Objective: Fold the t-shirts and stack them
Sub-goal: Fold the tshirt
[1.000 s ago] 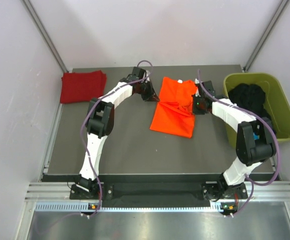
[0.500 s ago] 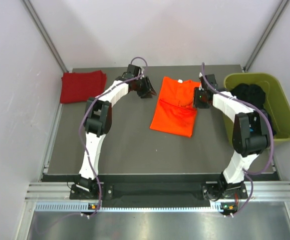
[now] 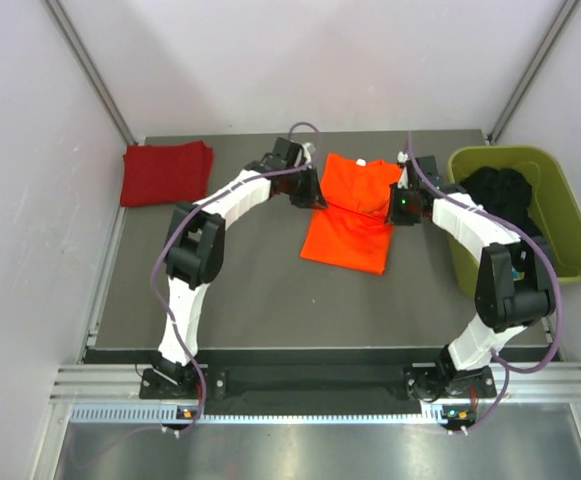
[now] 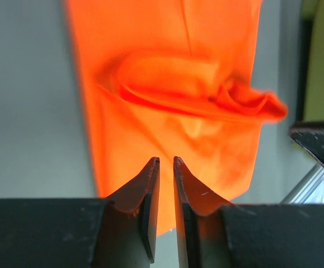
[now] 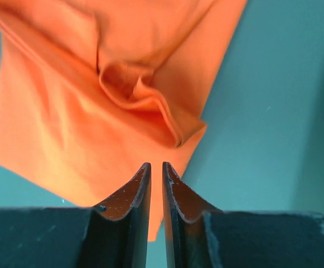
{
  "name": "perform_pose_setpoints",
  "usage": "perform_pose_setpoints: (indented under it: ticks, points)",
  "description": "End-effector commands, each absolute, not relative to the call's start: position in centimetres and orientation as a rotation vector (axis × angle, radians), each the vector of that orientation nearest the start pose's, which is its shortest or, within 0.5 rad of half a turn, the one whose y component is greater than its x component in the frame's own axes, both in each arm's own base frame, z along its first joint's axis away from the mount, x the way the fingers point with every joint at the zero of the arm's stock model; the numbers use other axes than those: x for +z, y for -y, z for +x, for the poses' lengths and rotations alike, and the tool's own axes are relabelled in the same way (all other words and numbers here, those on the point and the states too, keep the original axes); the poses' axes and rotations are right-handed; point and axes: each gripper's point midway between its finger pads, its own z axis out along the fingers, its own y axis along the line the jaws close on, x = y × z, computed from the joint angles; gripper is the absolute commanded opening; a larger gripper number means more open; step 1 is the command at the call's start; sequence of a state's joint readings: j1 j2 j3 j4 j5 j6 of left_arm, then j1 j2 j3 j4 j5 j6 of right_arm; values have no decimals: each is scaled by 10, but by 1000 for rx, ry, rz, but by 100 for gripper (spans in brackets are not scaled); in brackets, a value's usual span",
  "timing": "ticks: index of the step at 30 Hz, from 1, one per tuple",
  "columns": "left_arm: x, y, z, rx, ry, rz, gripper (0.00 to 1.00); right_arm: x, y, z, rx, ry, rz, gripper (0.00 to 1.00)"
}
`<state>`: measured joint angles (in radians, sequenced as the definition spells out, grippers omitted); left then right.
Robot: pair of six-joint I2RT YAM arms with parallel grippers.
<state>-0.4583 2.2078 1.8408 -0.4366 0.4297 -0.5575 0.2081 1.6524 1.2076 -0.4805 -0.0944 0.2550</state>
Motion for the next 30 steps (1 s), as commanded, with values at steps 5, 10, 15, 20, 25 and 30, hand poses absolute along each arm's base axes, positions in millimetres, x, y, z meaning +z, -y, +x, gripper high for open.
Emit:
perform_pose_setpoints:
  ticks: [5, 10, 15, 20, 25, 30]
  points:
    - [98, 360, 440, -940, -2501, 232, 20, 79, -125, 387, 363, -2552, -33, 14]
    - [103, 369, 476, -899, -2433, 195, 24, 88, -122, 428, 318, -2467, -34, 14]
    - [92, 359, 517, -892, -2395, 73, 27, 71, -114, 455, 290, -2470, -8, 15]
    - [88, 333, 546, -876, -2361, -32, 29, 76, -108, 465, 270, -2445, -2, 17]
    - [98, 308, 540, -814, -2377, -14, 35, 80, -103, 463, 245, -2446, 11, 25]
    - [106, 289, 489, -785, -2442, 69, 40, 121, -113, 446, 340, -2405, 19, 36]
